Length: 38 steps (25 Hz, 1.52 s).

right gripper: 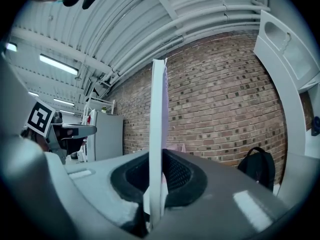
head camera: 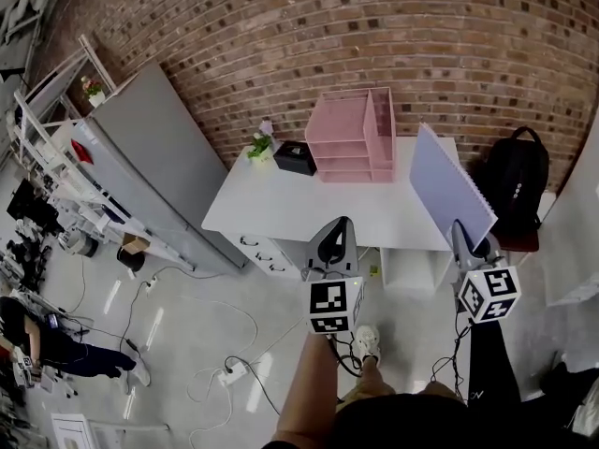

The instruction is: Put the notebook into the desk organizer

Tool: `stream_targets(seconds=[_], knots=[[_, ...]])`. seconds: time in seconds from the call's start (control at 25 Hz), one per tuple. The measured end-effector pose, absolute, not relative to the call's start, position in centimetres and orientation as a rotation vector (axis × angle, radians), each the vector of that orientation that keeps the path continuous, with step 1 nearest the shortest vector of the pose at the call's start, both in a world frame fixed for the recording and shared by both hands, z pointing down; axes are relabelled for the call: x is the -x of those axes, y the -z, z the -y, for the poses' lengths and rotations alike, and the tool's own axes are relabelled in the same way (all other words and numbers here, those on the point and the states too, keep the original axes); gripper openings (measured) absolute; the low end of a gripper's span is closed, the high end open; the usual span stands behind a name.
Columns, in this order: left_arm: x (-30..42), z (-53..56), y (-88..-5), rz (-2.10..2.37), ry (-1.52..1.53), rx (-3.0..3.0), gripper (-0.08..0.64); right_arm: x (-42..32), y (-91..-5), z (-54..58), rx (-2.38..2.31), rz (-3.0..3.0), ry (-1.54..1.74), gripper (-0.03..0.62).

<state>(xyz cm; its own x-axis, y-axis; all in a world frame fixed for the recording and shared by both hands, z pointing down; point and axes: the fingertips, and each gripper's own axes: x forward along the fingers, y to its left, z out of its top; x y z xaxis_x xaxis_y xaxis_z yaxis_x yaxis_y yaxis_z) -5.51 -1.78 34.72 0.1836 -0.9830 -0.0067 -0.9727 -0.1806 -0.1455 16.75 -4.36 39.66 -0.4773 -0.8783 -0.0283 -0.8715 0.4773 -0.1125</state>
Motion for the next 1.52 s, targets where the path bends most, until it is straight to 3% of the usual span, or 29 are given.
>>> stream_targets(seconds=[0.88,1.52], knots=[[13.1,28.0,-34.2,-1.759,0.130,2.430,0.009,-8.1,-39.9,27.6,1.731,-2.527,0.145,0.029],[14.9,36.1,-36.6,-1.785,0.131,2.452,0.008,-5.5,-43.4,36.3,1.761,-2.574,0.246,0.029]])
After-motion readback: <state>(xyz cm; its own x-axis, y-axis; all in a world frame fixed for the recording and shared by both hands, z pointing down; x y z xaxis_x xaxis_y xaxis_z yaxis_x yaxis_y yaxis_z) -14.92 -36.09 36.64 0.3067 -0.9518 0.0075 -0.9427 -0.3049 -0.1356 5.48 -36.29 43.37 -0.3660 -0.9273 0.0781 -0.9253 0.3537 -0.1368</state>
